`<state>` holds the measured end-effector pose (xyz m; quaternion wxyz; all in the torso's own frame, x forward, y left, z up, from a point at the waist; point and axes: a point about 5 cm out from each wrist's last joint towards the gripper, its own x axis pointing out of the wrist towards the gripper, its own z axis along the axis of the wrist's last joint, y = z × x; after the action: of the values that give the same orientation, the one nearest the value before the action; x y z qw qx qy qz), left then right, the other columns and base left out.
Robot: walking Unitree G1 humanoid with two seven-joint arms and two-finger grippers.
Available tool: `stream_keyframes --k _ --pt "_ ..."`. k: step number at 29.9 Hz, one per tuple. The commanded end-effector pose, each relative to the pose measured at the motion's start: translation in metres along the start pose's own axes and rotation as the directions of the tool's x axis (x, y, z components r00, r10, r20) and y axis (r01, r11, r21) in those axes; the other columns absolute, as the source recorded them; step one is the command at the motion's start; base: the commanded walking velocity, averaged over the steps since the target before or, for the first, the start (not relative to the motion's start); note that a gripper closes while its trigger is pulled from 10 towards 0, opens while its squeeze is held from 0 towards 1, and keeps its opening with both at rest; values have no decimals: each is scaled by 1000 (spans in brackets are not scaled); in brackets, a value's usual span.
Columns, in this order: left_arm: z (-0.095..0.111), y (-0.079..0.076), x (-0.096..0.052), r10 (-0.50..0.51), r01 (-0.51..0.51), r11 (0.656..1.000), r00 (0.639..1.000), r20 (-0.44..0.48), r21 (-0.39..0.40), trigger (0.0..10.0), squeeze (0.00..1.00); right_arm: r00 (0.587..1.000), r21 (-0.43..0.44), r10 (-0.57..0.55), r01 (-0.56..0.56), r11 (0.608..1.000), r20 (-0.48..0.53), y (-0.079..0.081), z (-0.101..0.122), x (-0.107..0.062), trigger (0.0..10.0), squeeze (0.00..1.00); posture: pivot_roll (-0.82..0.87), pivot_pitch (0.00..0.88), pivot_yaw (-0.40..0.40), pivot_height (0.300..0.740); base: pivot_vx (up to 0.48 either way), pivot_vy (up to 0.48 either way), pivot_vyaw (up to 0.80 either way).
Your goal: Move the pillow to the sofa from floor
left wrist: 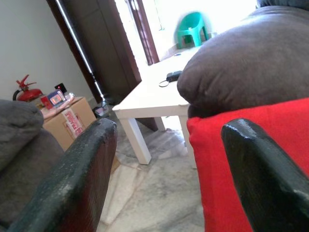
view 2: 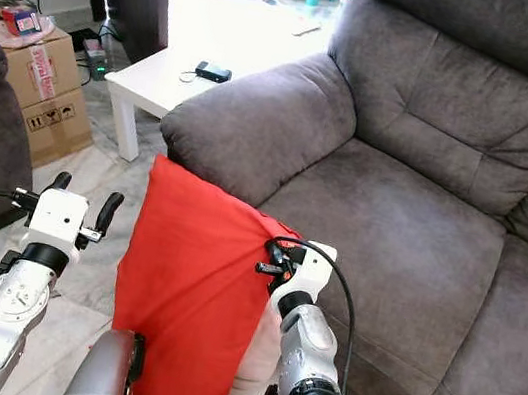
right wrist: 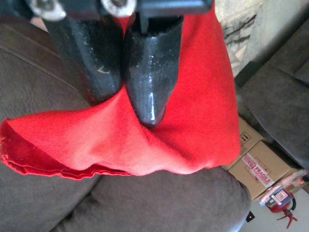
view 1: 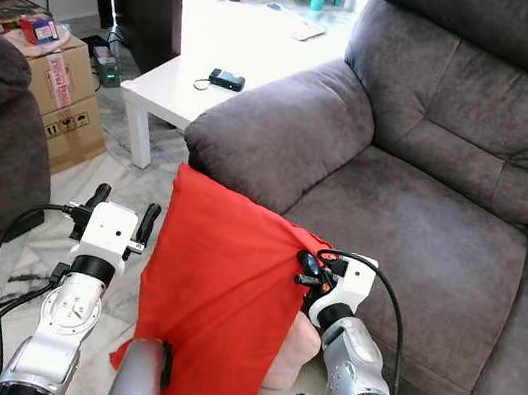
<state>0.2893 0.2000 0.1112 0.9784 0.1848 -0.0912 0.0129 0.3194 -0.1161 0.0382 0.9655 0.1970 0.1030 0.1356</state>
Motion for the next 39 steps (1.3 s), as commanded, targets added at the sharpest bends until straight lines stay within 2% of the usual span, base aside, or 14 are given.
stream_keyframes --k 1,10,39 --pt "1 -1 2 -4 4 1000 1000 4 -16 10000 0 986 -36 -15 21 999 167 -7 35 4 10000 0 183 0 -92 644 0 0 0" --pt "1 -3 3 -22 22 1000 1000 6 -13 10000 0 985 -37 -15 21 999 175 -6 35 3 10000 0 170 0 -73 681 0 0 0" --pt "3 -2 6 -48 49 999 999 19 -11 10000 0 979 -26 6 -1 1000 205 -2 41 7 10000 0 182 0 -60 681 0 0 0"
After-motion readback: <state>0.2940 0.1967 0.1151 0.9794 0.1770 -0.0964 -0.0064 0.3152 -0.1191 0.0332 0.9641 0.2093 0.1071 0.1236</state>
